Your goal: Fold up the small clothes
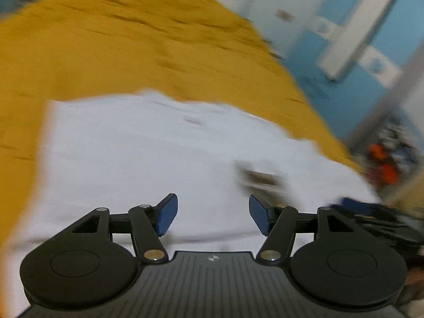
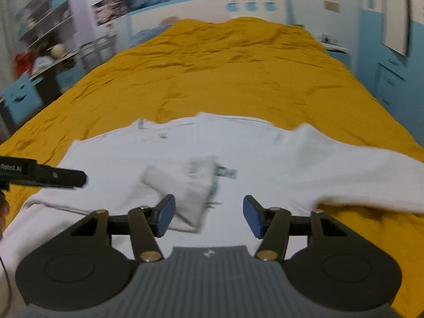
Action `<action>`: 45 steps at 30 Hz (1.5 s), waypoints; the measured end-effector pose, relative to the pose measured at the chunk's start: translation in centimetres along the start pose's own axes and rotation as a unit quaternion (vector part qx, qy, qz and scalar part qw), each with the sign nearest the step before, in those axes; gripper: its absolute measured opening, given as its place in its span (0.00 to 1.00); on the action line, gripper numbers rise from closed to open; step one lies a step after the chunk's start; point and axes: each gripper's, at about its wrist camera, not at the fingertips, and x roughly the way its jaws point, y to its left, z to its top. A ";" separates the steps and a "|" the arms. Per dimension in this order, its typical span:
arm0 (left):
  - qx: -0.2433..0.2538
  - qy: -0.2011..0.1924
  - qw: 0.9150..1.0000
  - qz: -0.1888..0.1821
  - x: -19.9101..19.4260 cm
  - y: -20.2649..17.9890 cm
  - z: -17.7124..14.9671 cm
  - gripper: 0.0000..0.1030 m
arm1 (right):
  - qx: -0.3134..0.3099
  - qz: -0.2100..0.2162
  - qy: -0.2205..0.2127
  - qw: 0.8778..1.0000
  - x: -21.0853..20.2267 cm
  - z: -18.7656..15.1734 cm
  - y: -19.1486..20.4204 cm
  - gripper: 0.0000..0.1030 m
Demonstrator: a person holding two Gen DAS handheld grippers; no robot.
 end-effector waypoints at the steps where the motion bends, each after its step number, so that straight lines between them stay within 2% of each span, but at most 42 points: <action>1: -0.008 -0.005 1.000 0.029 -0.4 1.4 0.3 0.70 | -0.009 0.004 0.001 1.000 0.7 0.3 0.8 0.55; 3: -0.028 -0.017 0.997 0.069 -1.0 3.9 0.7 0.70 | -0.030 0.011 0.007 0.999 2.5 0.9 2.7 0.59; 6: -0.058 -0.036 0.992 0.103 -1.2 7.3 1.4 0.70 | -0.073 0.006 0.014 0.997 5.2 1.5 5.3 0.61; 9: -0.094 -0.041 0.990 0.101 -0.5 10.2 2.0 0.70 | -0.101 -0.009 0.020 0.995 7.4 2.1 6.9 0.58; 10: -0.112 -0.039 0.989 0.093 0.1 11.0 2.2 0.69 | -0.107 -0.015 0.021 0.994 8.0 2.3 7.2 0.54; 12: -0.135 -0.038 0.987 0.082 1.1 12.0 2.5 0.68 | -0.120 -0.026 0.026 0.992 8.9 2.7 7.4 0.25; 13: -0.142 -0.035 0.986 0.076 1.9 12.3 2.5 0.66 | -0.120 -0.027 0.031 0.992 9.0 3.0 7.1 0.18; 14: -0.146 -0.032 0.986 0.073 2.2 13.0 2.3 0.61 | -0.112 -0.027 0.030 0.993 8.8 3.3 6.6 0.10; 16: -0.155 -0.021 0.985 0.070 3.3 13.5 2.1 0.25 | -0.090 -0.033 0.016 0.995 7.6 3.8 5.1 0.06; 19: -0.155 -0.024 0.985 0.068 3.9 13.7 1.5 0.12 | -0.052 -0.053 0.008 0.997 5.7 3.9 1.9 0.03; 20: -0.156 -0.026 0.985 0.068 4.0 14.0 1.3 0.10 | -0.038 -0.062 0.014 0.997 5.2 3.7 0.6 0.03; 22: -0.167 -0.030 0.983 0.064 3.9 14.3 1.1 0.09 | -0.012 -0.082 0.029 0.996 4.8 2.9 -1.9 0.04; 25: -0.173 -0.032 0.983 0.057 3.5 14.5 0.9 0.09 | 0.033 -0.113 0.057 0.991 4.9 1.5 -5.5 0.11; 27: -0.182 -0.033 0.981 0.054 3.5 14.9 1.2 0.13 | 0.075 -0.101 0.064 0.990 4.7 1.0 -7.4 0.27; 30: -0.204 -0.032 0.977 0.053 3.9 15.8 1.8 0.20 | 0.120 -0.070 0.053 0.989 5.1 1.3 -8.9 0.30; 35: -0.236 -0.040 0.970 0.050 5.3 16.4 2.4 0.21 | 0.150 -0.036 0.044 0.987 8.1 2.8 -9.1 0.30; 37: -0.236 -0.044 0.969 0.050 5.7 16.2 2.7 0.17 | 0.155 -0.038 0.050 0.986 9.7 2.9 -9.0 0.28; 38: -0.234 -0.046 0.970 0.050 5.9 16.1 2.7 0.12 | 0.155 -0.041 0.054 0.986 10.4 2.9 -9.0 0.19; 39: -0.230 -0.047 0.971 0.051 5.9 15.9 2.8 0.09 | 0.154 -0.044 0.058 0.985 11.0 2.9 -9.0 0.01; 41: -0.221 -0.058 0.972 0.056 5.5 15.6 2.8 0.07 | 0.152 -0.044 0.060 0.986 11.5 3.1 -8.8 0.00; 43: -0.224 -0.077 0.970 0.048 4.5 15.7 2.6 0.06 | 0.148 -0.040 0.027 0.988 10.0 3.6 -8.7 0.00; 45: -0.222 -0.079 0.970 0.053 4.2 15.7 2.6 0.06 | 0.134 -0.045 -0.010 0.990 8.0 4.2 -8.5 0.00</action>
